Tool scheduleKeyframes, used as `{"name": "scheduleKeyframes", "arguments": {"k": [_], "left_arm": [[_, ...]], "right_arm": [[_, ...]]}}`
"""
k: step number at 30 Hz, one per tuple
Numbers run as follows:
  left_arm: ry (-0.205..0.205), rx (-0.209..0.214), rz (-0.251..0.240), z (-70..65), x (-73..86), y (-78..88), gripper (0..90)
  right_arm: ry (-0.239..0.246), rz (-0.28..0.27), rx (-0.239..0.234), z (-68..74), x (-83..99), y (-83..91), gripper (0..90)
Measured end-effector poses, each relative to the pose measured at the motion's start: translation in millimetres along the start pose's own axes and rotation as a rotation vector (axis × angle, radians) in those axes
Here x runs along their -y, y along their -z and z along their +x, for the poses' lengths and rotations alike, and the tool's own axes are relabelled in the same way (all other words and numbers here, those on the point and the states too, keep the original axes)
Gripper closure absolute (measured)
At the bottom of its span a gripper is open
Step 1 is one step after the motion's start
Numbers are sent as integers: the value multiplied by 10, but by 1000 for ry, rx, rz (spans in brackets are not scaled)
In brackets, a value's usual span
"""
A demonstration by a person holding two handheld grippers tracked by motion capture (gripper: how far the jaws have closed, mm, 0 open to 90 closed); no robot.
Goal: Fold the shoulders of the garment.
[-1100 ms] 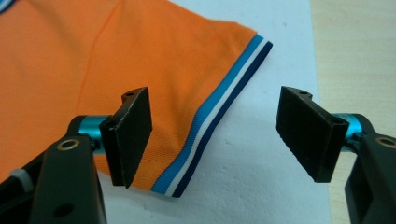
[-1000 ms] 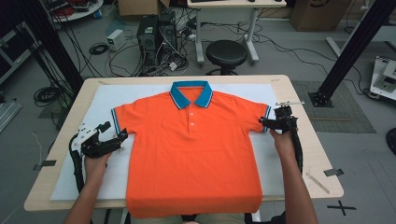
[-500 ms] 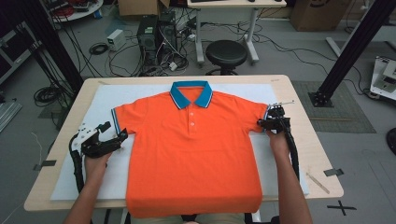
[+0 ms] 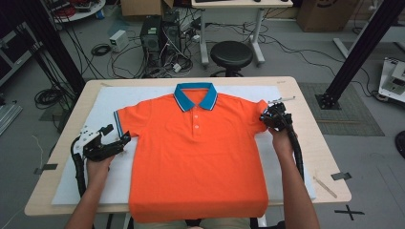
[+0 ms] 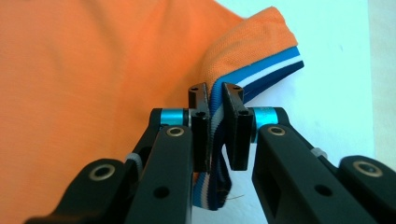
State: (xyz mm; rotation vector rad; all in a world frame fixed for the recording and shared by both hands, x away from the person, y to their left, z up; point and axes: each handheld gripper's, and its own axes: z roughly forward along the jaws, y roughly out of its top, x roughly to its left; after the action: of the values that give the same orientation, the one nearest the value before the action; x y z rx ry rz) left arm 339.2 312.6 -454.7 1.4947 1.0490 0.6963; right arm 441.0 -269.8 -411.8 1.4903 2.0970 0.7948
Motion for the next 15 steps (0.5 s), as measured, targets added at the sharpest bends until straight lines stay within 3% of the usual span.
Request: {"name": "scheduleKeyframes", "arguments": {"k": [3,6,8,9,10,11,15], "left_arm": [[-1,0,0,-1,0,0,175],[-3,-1,0,1,-1,0,175],[-2,0,0,2,-1,0,175],[-2,2,1,4,-1,2,175],[-2,2,1,4,-1,2,175],[-2,3,1,5,-1,3,175],[-2,5,-1,2,0,4,175]], "right_arm": [[24,-14,-14,80,-53,25,831],[81,-31,-54,289,-137,48,830],[99,-33,-64,350,-155,44,830],[132,-26,-75,467,-186,28,830],[132,-26,-75,467,-186,28,830],[157,-14,-77,567,-210,-1,829],[179,3,-95,667,-220,-59,829]]}}
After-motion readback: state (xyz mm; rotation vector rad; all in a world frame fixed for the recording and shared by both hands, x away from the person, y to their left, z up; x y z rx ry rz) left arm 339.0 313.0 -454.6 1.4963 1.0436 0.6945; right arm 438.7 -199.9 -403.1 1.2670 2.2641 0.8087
